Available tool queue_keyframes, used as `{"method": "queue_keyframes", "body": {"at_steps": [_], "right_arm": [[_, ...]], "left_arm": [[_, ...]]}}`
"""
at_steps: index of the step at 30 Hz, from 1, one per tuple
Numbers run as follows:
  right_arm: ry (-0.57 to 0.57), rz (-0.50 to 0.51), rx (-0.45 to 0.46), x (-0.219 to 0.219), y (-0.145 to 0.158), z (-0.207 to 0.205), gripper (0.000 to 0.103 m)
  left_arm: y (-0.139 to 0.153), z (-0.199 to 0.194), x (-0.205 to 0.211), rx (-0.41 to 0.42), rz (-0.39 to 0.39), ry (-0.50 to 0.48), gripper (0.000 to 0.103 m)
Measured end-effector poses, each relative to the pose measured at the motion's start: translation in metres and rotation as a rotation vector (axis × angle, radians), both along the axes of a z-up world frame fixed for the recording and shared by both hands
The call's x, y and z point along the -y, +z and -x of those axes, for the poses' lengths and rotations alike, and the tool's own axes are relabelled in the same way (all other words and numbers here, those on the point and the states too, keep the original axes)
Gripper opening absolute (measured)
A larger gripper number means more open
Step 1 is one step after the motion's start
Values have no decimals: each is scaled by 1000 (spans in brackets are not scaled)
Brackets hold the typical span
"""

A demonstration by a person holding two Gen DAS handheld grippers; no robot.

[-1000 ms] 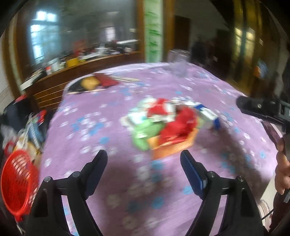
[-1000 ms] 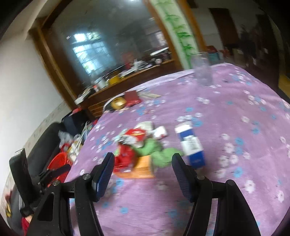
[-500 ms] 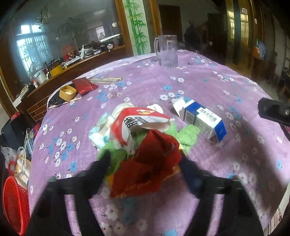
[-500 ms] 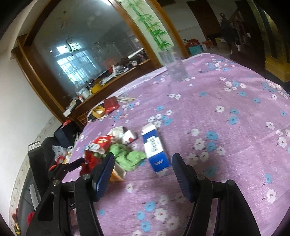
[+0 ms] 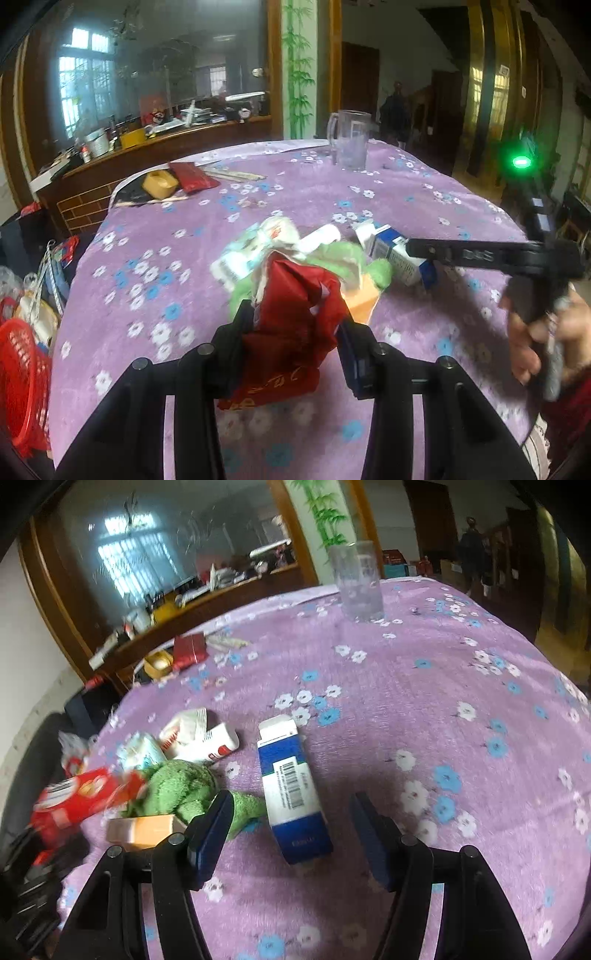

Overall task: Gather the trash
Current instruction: 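Grasp the blue-and-white box with the right tool while the left tool holds the red bag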

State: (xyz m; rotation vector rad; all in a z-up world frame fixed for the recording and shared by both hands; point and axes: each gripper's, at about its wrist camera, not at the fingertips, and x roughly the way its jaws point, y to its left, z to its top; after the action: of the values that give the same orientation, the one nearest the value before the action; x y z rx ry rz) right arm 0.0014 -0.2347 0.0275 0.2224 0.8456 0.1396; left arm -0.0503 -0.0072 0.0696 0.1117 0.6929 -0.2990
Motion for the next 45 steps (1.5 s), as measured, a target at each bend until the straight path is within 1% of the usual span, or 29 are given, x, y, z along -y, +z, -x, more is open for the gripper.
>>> {"method": "queue_keyframes", "body": {"at_steps": [1,2,3,4,6,9,13,16,17,19,21,24,26,28,32,35,39,45], "right_arm": [[4,25,-2,-4,-2,-4,68],[3,43,-4,-7,-4,-7,65],[-1,61,-11,-9,-7,-11,60],[-1,79,-21,-11,-10,-15,57],[4,97,-38,-12,-16,-20,43],[-5,112,-36,-12,-19,-19,37],[-18,105,5,-8,-10,1,37],[-2,63,61,-9,2,28,37],[5,54,78,-11,5,36,37],[25,29,134,-22,13,60,37],[44,0,194,-34,19,80,37],[62,11,262,-54,24,101,37],[73,13,292,-64,24,110,37],[72,18,304,-69,22,115,37],[78,8,291,-74,14,117,37],[84,21,281,-77,7,117,37],[83,44,282,-80,1,117,37],[82,27,287,-78,1,117,37]], "left_arm": [[-2,3,-6,-11,4,5,41],[-5,5,-12,-25,13,12,41],[-7,7,-18,-35,20,19,41],[-10,9,-23,-42,20,25,41],[-16,13,-32,-54,23,39,41],[-26,20,-46,-86,50,51,41],[-30,31,-61,-80,60,86,41],[-26,38,-68,-36,47,129,41],[-25,39,-70,-11,45,158,41],[-23,42,-69,21,40,199,41],[-21,44,-68,46,51,230,41],[-22,46,-64,76,30,274,42],[-24,46,-65,81,22,296,42],[-28,45,-66,72,18,318,42],[-34,43,-71,59,18,351,42],[-34,42,-72,60,21,358,42],[-36,44,-67,71,-7,362,42],[-37,43,-66,67,-18,364,42]]}}
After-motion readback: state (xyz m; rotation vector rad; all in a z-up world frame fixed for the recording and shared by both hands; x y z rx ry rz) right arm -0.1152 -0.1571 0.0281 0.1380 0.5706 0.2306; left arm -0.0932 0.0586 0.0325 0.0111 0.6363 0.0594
